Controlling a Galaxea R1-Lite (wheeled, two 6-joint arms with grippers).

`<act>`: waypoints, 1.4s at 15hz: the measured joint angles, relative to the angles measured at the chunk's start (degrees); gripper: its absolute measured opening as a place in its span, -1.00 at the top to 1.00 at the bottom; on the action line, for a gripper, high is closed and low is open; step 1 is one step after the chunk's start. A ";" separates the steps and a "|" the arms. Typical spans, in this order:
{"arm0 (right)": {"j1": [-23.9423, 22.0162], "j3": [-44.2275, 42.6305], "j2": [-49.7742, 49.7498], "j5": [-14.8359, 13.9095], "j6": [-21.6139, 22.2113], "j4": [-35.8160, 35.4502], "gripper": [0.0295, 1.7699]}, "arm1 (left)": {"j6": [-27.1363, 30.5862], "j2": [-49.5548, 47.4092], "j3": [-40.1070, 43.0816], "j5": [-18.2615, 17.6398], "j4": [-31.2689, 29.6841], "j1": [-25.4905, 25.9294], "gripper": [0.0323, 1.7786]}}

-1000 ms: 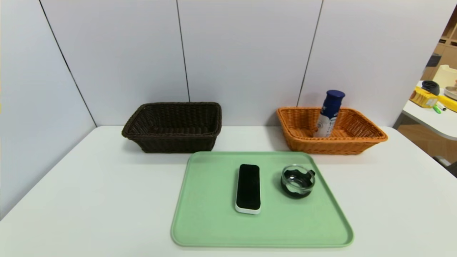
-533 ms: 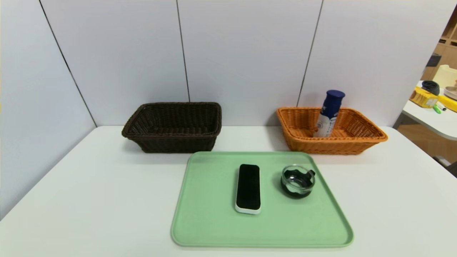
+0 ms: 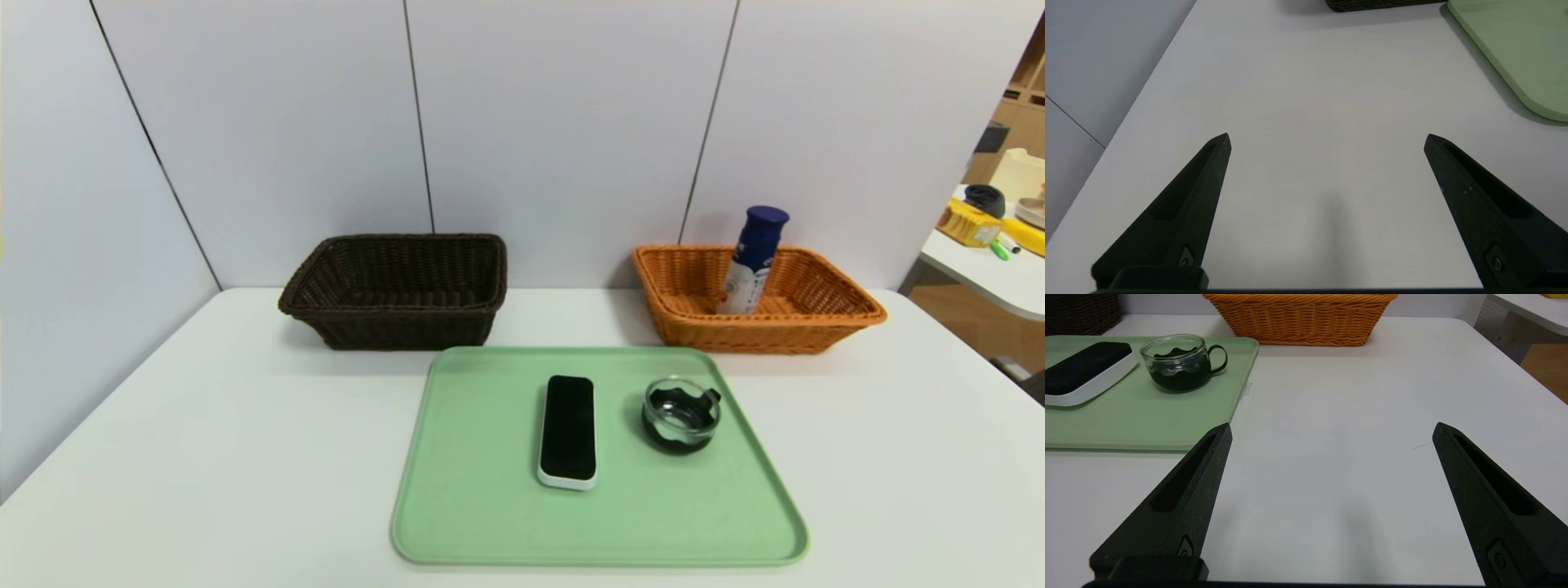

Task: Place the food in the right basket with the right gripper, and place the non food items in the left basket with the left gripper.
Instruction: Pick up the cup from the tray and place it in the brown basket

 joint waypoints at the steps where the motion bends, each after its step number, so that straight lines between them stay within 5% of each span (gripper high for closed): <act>1: 0.00 0.00 0.00 0.00 0.00 -0.02 -0.91 | 0.89 3.86 -3.11 -0.04 0.66 -0.20 -0.90; 4: 0.00 0.00 0.00 0.00 -0.02 -0.02 -0.91 | 2.77 17.32 -14.71 0.00 5.24 -2.77 -0.90; 9: 0.00 0.00 0.00 0.02 0.00 0.00 -0.91 | 3.67 40.83 -34.26 0.07 14.86 -14.40 -0.90; 21: 0.00 0.00 0.00 0.00 -0.02 -0.02 -0.91 | 4.14 78.37 -57.44 0.10 14.71 -41.24 -0.90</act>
